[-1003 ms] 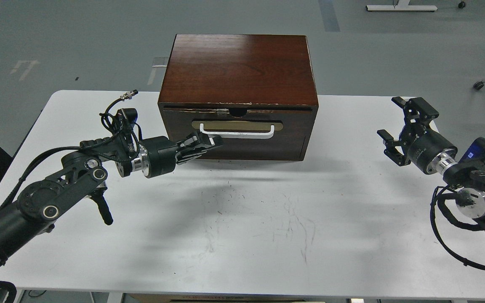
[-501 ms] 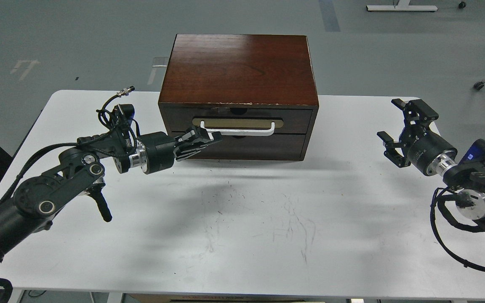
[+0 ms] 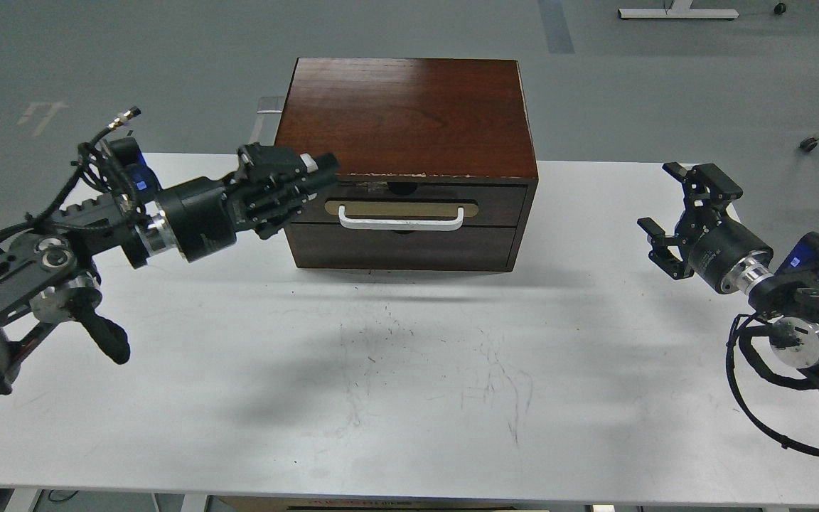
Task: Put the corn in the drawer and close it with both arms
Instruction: 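Hold the left gripper against the closed drawer front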
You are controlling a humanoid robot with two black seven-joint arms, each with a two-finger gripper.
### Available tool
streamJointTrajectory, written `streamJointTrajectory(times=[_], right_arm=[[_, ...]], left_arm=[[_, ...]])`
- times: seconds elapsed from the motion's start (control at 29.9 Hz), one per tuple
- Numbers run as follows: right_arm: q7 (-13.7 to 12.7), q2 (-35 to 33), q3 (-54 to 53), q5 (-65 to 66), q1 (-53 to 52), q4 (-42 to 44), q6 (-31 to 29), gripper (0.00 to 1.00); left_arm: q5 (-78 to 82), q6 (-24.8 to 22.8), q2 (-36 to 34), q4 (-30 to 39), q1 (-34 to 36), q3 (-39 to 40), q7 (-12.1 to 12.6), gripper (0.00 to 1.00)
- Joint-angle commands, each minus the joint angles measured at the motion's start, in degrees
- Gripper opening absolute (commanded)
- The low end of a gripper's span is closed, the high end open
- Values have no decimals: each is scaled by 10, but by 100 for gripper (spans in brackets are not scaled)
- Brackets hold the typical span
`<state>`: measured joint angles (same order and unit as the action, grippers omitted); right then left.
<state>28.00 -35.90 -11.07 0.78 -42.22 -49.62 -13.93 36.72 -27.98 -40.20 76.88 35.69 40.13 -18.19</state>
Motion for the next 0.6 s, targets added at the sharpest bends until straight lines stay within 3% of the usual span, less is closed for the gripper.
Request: streamJointTrajectory(times=[0.0, 0.17, 0.33, 0.57], right_arm=[[0, 8, -1, 0, 0, 1, 6, 98], [0, 21, -1, 0, 1, 5, 16, 100], [0, 37, -3, -1, 2, 5, 16, 100], [0, 40, -1, -1, 3, 0, 15, 100]], left_arm=[[-78, 0, -19, -10, -14, 9, -28, 99], [-120, 0, -23, -38, -67, 21, -37, 99], [-120, 0, 16, -75, -159, 100, -35, 99], [-120, 0, 27, -101, -175, 115, -35, 99]])
